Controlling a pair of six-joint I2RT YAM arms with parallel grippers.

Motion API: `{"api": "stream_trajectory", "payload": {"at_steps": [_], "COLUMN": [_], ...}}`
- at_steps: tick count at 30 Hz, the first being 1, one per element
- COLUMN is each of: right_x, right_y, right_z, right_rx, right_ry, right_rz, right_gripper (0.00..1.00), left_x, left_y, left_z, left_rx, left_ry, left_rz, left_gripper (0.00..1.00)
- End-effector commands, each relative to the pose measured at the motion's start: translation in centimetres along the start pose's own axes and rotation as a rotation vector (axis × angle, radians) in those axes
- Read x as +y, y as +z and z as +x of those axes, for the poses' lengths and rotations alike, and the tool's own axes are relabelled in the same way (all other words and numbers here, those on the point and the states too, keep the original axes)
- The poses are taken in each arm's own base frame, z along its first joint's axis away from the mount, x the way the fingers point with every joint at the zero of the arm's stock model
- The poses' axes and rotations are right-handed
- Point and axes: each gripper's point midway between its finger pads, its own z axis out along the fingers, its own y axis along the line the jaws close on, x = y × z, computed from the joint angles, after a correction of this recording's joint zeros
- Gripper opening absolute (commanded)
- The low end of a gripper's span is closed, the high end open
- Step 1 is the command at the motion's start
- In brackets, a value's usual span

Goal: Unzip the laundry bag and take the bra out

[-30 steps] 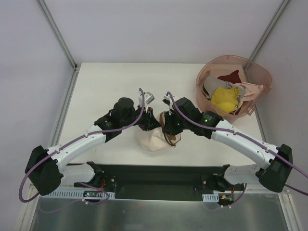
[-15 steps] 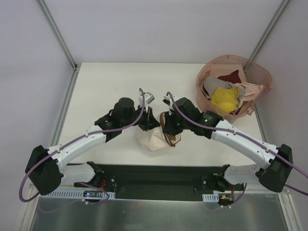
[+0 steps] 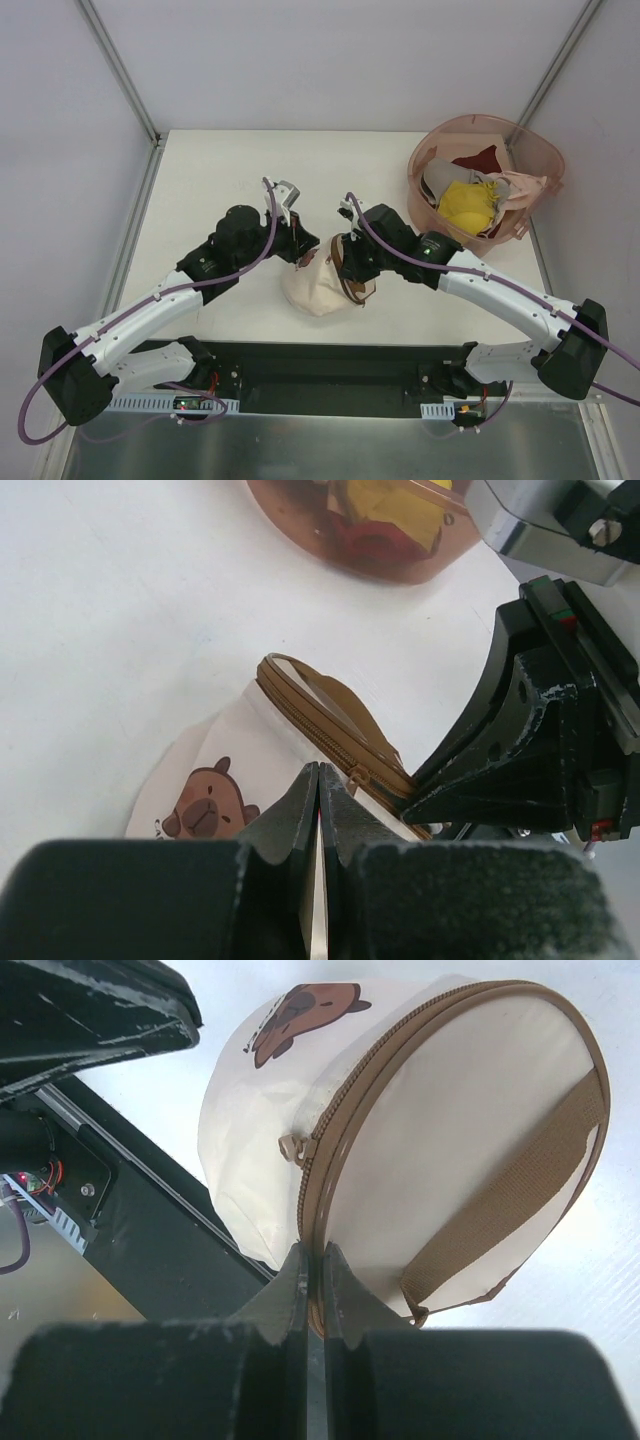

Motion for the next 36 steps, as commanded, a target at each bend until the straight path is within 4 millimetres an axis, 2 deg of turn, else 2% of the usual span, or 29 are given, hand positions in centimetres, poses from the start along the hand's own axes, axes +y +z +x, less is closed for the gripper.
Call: {"api": "stream_trajectory", "payload": {"at_steps": [1,4,5,6,7,8,9,14,17,19,20,24,36], "right_x": [0.8,0.8,0.8,0.8,0.8,0.8,0.7,1.0,1.0,1.0,1.0,0.8,0.8], "right_y": [-0.6,-0.7,-0.7,-0.7,-0.7,-0.6,-0.6,-0.3,-0.3,-0.3,-0.3,-0.4,-0.5], "right_z": [-0.6,-0.7,-0.7,-0.7,-0.7,-0.7,-0.7,-0.8,-0.9,-0.9,-0.9,-0.7,-0.7], "right_rx": [-0.028,-0.032,-0.031,-0.031,-0.03,-0.03,-0.029,-0.024,-0.024,-0.023,-0.022,-0.019,-0.022], "right_ry": [-0.009,-0.008,-0.01,-0.009,-0.01,-0.009,-0.009,-0.009,-0.007,-0.008,-0.009,-0.007,-0.011], "right_rz": [-0.036,-0.035,-0.036,-0.036,-0.034,-0.034,-0.032,-0.039,-0.041,-0.039,-0.04,-0.032,-0.033], "right_gripper": [0.01,0.01,0.01,0.01,0.01,0.01,0.01,0.01,0.01,0.01,0.01,0.01,0.01], "left_x": [-1.6,-3.2,-3.3,-3.4,-3.7,-3.7,-3.8,-3.9,-3.7,-3.9,-3.9,-4.1,-3.2], "left_y": [-0.5,-1.0,-1.1,-1.2,-1.4,-1.5,-1.6,-1.2,-0.4,0.1,0.3,1.2,1.3], "left_z": [0.2,1.3,1.7,2.1,2.8,3.0,3.3,4.2,4.2,3.9,3.9,4.3,3.4], "left_rx": [0.022,0.08,0.095,0.109,0.129,0.138,0.146,0.183,0.195,0.201,0.205,0.235,0.181], "left_ry": [0.067,0.095,0.093,0.084,0.077,0.074,0.067,0.053,0.06,0.063,0.063,0.055,0.08], "left_rz": [0.09,0.191,0.2,0.208,0.233,0.243,0.25,0.265,0.263,0.277,0.281,0.302,0.243], "left_gripper": [0.0,0.01,0.1,0.27,0.49,0.58,0.62,0.6,0.53,0.52,0.48,0.44,0.45]}}
